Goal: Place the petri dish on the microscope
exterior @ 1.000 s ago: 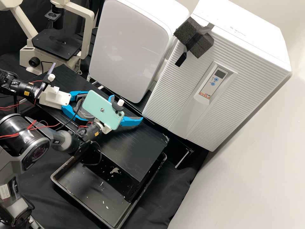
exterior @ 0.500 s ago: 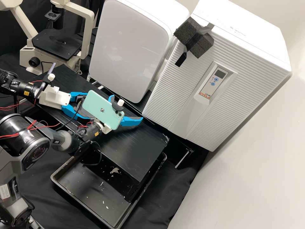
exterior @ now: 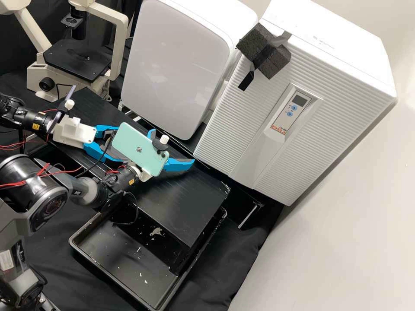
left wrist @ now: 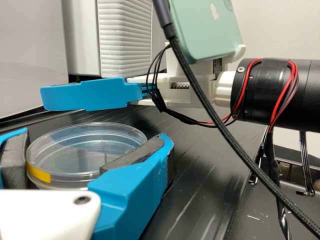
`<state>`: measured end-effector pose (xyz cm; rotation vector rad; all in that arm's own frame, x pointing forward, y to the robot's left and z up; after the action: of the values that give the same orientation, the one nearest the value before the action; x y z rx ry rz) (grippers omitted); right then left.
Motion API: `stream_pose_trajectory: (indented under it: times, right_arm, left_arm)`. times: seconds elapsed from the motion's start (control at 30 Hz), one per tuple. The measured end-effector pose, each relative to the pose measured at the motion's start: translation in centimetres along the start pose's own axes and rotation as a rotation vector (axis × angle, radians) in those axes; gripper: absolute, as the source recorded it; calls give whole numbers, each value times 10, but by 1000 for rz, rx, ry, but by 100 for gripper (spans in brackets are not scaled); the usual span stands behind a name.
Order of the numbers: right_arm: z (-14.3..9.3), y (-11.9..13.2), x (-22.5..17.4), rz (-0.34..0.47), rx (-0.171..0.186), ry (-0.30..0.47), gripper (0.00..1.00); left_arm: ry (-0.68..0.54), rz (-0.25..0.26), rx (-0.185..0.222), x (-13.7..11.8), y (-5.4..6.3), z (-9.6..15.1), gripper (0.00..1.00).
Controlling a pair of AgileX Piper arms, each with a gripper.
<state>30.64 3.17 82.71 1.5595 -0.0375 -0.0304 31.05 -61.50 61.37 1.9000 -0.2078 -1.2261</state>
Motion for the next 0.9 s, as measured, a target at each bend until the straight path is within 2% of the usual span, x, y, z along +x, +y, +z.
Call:
stream_pose_trajectory:
  times: [0.2, 0.4, 0.6, 0.73, 0.9]
  right_arm:
    - [0, 0, 0, 0, 0, 0, 100]
    - [0, 0, 0, 0, 0, 0, 100]
    - [0, 0, 0, 0, 0, 0, 100]
    - [0, 0, 0, 0, 0, 0, 100]
    - [0, 0, 0, 0, 0, 0, 100]
  left_arm:
    - [6, 3, -2, -9, 2, -7, 0]
    - [61, 3, -17, -32, 15, -20, 0]
    - [147, 11, -70, -52, 27, -37, 0]
    - [184, 27, -80, -63, 34, -44, 0]
    - [209, 53, -112, -72, 42, -50, 0]
